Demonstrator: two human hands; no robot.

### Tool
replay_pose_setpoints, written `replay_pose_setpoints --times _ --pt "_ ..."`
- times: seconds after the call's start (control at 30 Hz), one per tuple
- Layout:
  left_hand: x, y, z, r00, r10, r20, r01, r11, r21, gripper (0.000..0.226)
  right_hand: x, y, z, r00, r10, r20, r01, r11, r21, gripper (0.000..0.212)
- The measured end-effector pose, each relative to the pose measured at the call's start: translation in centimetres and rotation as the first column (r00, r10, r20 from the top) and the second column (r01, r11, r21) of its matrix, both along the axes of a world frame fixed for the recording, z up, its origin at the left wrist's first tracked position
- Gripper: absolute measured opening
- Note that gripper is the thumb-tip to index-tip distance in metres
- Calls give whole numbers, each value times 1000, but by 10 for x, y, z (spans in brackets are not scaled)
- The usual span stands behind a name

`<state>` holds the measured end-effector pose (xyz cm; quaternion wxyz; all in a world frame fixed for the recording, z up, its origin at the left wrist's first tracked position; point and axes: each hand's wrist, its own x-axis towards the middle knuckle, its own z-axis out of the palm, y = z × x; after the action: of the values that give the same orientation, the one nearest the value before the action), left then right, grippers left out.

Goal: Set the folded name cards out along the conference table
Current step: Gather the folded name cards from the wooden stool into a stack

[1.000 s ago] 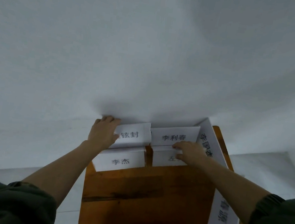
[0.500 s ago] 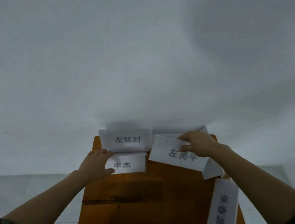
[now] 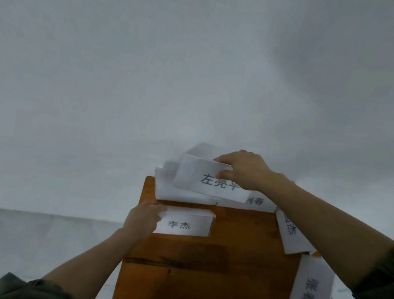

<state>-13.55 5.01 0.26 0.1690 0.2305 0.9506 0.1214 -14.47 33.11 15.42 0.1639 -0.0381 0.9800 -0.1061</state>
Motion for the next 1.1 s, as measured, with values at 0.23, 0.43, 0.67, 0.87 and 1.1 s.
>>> replay_pose_setpoints --times 0.23,0.43,0.67,0.87,1.1 --pt "28 -20 2 999 -30 -44 32 998 46 34 -36 -48 -35 993 103 53 -108 990 86 50" --pt "50 -34 7 999 19 -47 -14 994 104 31 -53 -61 -70 990 119 79 -126 988 89 43" --pt "58 -44 22 997 50 -57 -43 993 110 33 -63 -68 -93 991 126 54 -130 989 74 32" --pt "39 -53 60 987 88 -134 -58 975 213 32 -52 -52 -90 990 109 91 -105 993 -47 43" --pt "-13 -47 110 956 116 -268 -31 953 301 28 -16 4 -81 996 -72 -59 70 997 -43 39"
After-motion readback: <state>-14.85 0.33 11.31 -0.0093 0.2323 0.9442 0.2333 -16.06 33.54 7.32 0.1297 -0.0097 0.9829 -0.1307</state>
